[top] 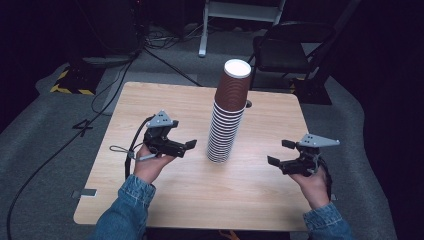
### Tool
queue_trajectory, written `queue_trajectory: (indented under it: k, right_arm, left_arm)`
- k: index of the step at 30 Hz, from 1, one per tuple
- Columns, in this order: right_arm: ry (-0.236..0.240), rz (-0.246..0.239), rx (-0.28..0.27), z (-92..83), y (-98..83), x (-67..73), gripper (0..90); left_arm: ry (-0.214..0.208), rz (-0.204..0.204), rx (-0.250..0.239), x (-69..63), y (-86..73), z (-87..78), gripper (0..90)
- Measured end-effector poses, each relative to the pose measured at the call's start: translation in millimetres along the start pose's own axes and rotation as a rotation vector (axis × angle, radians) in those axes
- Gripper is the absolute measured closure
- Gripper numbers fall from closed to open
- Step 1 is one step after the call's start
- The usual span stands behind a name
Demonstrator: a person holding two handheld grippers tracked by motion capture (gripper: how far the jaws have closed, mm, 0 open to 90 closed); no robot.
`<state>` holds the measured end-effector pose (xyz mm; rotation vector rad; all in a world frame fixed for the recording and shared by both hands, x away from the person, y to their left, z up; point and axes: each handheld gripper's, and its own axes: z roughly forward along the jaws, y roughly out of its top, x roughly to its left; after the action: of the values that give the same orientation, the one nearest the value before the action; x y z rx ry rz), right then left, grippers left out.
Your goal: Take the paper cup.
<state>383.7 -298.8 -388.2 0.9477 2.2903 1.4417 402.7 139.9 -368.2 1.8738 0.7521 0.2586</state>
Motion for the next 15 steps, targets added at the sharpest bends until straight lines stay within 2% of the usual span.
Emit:
queue_trajectory:
  k: [1, 3, 4, 5, 7, 11, 12, 15]
  right_arm:
    - [0.031, -0.023, -0.019, -1.0, 15.3, 3.0, 5.0]
    - [0.059, -0.046, -0.034, 0.0, 28.6, 5.1, 3.1]
    - [0.059, -0.046, -0.034, 0.0, 28.6, 5.1, 3.1]
    - [0.091, -0.065, -0.041, 3.8, 40.9, 7.7, 0.6]
    - [0.121, -0.082, -0.049, 7.5, 53.0, 10.4, 0.1]
    - [0.157, -0.119, -0.068, 12.3, 78.2, 14.4, 0.1]
    - [0.157, -0.119, -0.068, 12.3, 78.2, 14.4, 0.1]
    - [0.203, -0.128, -0.082, 15.7, 101.1, 15.8, 0.0]
  left_arm:
    - [-0.015, 0.021, -0.012, -2.4, 8.6, 1.4, 0.5]
    - [-0.019, 0.028, -0.018, -3.9, 12.2, 2.6, 0.3]
    - [-0.026, 0.038, -0.016, -5.5, 16.3, 3.2, 0.3]
    - [-0.032, 0.049, -0.022, -7.5, 21.3, 4.3, 0.1]
    - [-0.034, 0.063, -0.026, -9.5, 27.3, 4.0, 0.0]
    - [-0.049, 0.085, -0.051, -12.1, 39.4, 5.8, 0.0]
    - [-0.049, 0.085, -0.051, -12.1, 39.4, 5.8, 0.0]
    - [-0.097, 0.083, -0.066, -12.2, 49.7, 13.7, 0.0]
